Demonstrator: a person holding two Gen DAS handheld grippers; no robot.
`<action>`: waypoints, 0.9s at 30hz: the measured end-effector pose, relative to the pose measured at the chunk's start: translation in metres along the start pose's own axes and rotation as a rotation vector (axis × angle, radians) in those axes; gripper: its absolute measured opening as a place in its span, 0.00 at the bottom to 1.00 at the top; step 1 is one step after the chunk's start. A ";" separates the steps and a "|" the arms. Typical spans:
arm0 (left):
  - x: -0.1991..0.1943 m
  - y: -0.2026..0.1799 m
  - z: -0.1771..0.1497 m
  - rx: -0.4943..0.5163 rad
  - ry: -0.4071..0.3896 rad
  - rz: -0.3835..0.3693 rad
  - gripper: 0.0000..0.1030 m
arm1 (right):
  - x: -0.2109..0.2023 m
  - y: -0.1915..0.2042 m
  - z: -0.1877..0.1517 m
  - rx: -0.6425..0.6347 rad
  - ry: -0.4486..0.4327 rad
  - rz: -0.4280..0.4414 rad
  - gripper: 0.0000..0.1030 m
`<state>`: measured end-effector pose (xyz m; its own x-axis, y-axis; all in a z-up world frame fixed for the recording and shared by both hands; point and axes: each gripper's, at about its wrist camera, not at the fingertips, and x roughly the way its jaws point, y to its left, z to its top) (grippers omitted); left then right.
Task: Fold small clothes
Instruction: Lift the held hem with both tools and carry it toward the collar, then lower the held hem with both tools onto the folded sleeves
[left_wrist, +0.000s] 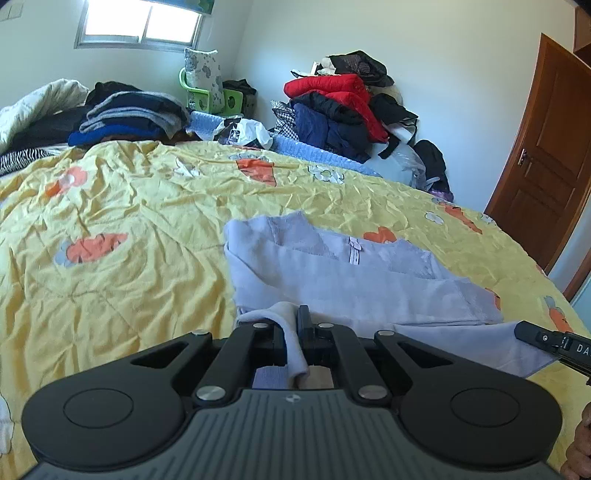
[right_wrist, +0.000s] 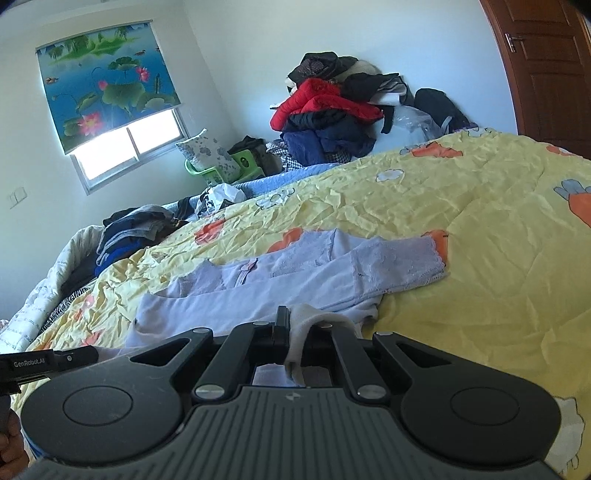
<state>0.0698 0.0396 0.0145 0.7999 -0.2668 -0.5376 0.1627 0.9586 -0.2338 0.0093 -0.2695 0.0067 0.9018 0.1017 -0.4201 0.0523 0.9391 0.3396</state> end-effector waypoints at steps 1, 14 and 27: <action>0.001 -0.001 0.002 0.003 0.000 0.004 0.04 | 0.001 0.000 0.001 -0.002 -0.002 0.001 0.06; 0.016 -0.010 0.011 0.037 -0.003 0.035 0.04 | 0.011 0.001 0.005 -0.025 -0.013 -0.018 0.06; 0.026 -0.013 0.019 0.050 -0.003 0.036 0.04 | 0.021 -0.002 0.009 -0.019 -0.020 -0.028 0.06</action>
<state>0.0988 0.0226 0.0188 0.8073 -0.2318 -0.5428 0.1621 0.9714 -0.1737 0.0321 -0.2720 0.0052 0.9083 0.0690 -0.4127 0.0698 0.9475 0.3121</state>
